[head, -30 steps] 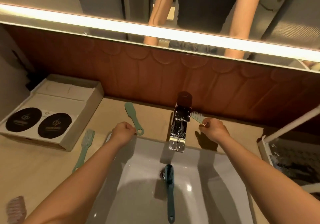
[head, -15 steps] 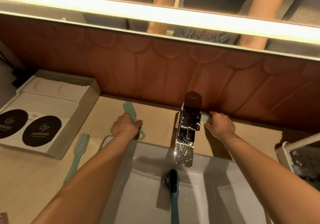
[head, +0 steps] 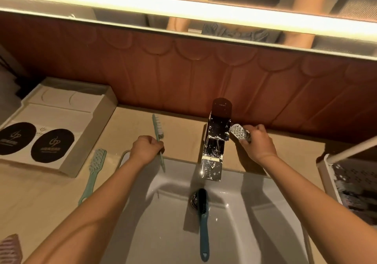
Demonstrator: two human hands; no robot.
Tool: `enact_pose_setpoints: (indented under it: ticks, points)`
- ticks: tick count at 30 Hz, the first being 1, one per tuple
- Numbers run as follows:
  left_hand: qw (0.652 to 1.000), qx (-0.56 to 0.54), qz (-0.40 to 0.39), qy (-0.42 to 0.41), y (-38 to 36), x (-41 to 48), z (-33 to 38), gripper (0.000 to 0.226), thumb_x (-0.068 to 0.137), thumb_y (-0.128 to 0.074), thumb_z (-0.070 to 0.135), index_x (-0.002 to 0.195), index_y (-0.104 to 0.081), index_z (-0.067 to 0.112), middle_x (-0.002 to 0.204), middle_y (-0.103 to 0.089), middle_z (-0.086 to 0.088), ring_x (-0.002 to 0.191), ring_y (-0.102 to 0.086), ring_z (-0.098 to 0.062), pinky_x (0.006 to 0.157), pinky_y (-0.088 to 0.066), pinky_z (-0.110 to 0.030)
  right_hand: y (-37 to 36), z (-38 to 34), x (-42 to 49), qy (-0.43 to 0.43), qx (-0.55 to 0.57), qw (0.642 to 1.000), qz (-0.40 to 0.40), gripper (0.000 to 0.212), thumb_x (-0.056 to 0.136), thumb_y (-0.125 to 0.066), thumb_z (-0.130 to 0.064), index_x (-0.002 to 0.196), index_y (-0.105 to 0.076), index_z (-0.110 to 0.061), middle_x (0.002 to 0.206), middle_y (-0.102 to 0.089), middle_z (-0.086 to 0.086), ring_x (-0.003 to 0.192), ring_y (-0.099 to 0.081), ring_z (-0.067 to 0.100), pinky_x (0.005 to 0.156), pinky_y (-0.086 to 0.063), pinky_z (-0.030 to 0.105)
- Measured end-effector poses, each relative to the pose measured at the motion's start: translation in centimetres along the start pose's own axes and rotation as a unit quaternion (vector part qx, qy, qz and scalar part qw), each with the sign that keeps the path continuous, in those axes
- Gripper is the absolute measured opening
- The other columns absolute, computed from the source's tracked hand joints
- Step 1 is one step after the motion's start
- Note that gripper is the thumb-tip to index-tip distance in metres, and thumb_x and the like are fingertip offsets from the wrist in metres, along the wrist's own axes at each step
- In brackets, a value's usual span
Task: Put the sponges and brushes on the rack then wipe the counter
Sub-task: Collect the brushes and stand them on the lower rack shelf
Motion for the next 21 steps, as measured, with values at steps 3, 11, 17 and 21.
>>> enact_pose_setpoints:
  ticks: [3,11,17,21]
  points:
    - [0.996,-0.041,-0.065,-0.05,-0.1,-3.6,-0.5,0.018,0.09,-0.058,0.013,0.075,-0.054,0.003,0.072,-0.053,-0.013,0.061,-0.049,-0.019,0.052,-0.039,-0.017,0.3,0.0,-2.9,0.005,0.048,0.999,-0.008,0.045,0.089,-0.059,-0.022,0.133,-0.049,-0.018,0.125,-0.045,0.014,0.11,-0.053,0.035,0.093,-0.041,0.037]
    - [0.96,-0.13,-0.248,-0.016,-0.8,-12.3,-2.7,0.015,0.095,-0.05,0.017,0.093,-0.063,0.009,0.076,-0.063,0.003,0.058,-0.062,0.0,0.055,-0.046,-0.014,0.6,0.3,-12.8,0.027,0.118,0.992,-0.022,0.048,0.089,-0.06,-0.017,0.135,-0.048,-0.014,0.116,-0.051,0.011,0.099,-0.054,0.025,0.084,-0.041,0.027]
    - [0.949,-0.11,-0.289,-0.07,-1.8,-17.5,-3.8,0.019,0.09,-0.057,0.003,0.108,-0.055,0.005,0.053,-0.057,0.001,0.048,-0.055,-0.006,0.053,-0.046,-0.019,0.5,1.4,-19.5,0.038,0.146,0.988,-0.035,0.046,0.088,-0.062,-0.017,0.132,-0.051,-0.014,0.116,-0.05,0.009,0.105,-0.054,0.025,0.088,-0.042,0.029]
    - [0.944,-0.073,-0.31,-0.09,-2.9,-20.4,-4.4,0.022,0.09,-0.058,0.006,0.11,-0.053,0.013,0.062,-0.058,-0.003,0.056,-0.057,-0.008,0.058,-0.046,-0.022,0.8,2.1,-22.9,0.057,0.169,0.984,-0.026,0.043,0.087,-0.062,-0.016,0.13,-0.052,-0.017,0.107,-0.046,0.001,0.099,-0.055,0.022,0.086,-0.044,0.029]
Point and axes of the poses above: each hand's wrist, its own x-axis towards the middle knuckle, its own y-axis out of the back of the hand, z = x × y, the point moved 6 cm from there along x, towards the middle knuckle
